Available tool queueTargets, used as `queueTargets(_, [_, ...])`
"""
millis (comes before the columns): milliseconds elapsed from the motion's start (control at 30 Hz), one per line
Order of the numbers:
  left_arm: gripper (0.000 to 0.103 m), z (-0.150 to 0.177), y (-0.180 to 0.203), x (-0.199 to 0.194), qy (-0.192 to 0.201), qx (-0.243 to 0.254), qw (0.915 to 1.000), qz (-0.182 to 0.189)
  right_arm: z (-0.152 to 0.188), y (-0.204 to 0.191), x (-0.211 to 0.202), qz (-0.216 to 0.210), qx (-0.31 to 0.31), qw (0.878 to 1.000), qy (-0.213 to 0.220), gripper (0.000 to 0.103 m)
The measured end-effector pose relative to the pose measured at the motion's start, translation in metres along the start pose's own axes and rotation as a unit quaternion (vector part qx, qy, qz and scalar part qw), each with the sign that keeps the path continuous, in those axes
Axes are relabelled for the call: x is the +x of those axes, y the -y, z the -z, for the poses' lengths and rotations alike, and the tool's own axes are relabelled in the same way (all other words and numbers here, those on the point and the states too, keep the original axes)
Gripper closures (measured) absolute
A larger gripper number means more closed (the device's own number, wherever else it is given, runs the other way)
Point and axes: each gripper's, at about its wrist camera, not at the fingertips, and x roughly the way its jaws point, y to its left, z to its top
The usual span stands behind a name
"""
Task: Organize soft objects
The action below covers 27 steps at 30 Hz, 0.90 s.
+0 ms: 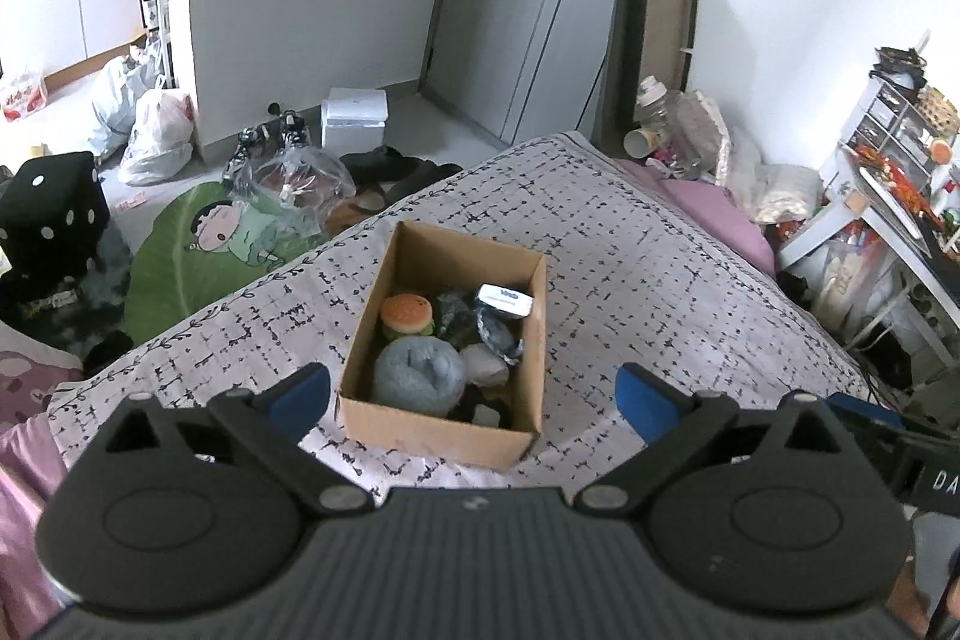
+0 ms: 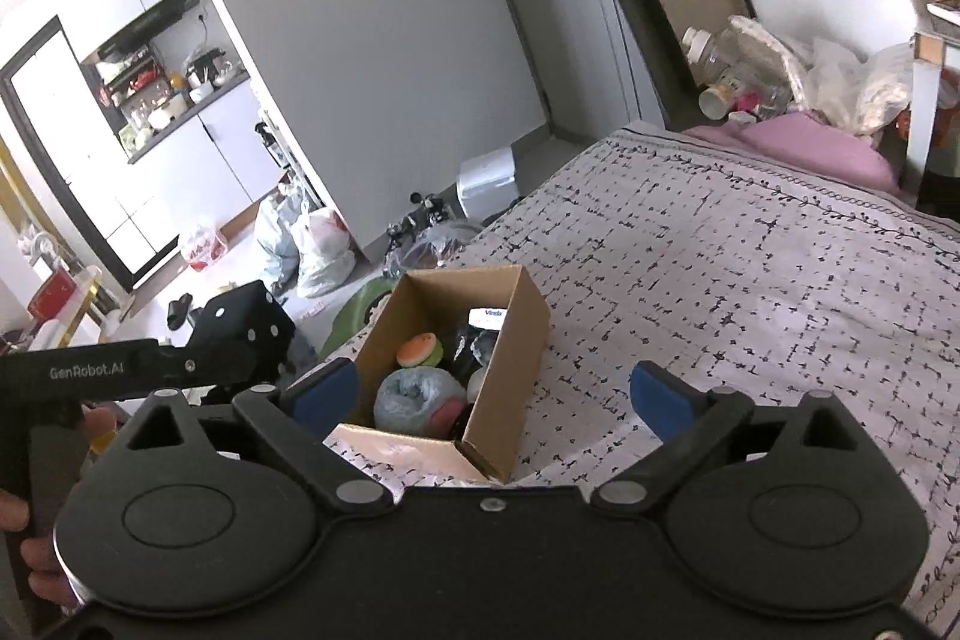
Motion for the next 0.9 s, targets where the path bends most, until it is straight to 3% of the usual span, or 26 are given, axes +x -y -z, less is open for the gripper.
queueTargets(167, [0.000, 0.007, 0.005, -0.019, 0.007, 0.007, 0.9999, -0.004, 0.002, -0.001, -0.019, -0.001, -0.005, 1.000, 0.008, 0.000])
queueTargets(767, [0.000, 0.044, 0.022, -0.064, 0.028, 0.047, 0.9985, 0.006, 0.025, -0.007, -0.078, 0.005, -0.016, 1.000, 0.021, 0.000])
queueTargets(900, [0.000, 0.051, 0.015, -0.074, 0.035, 0.036, 0.9987, 0.010, 0.028, -0.013, -0.091, 0.016, -0.028, 0.999, 0.021, 0.000])
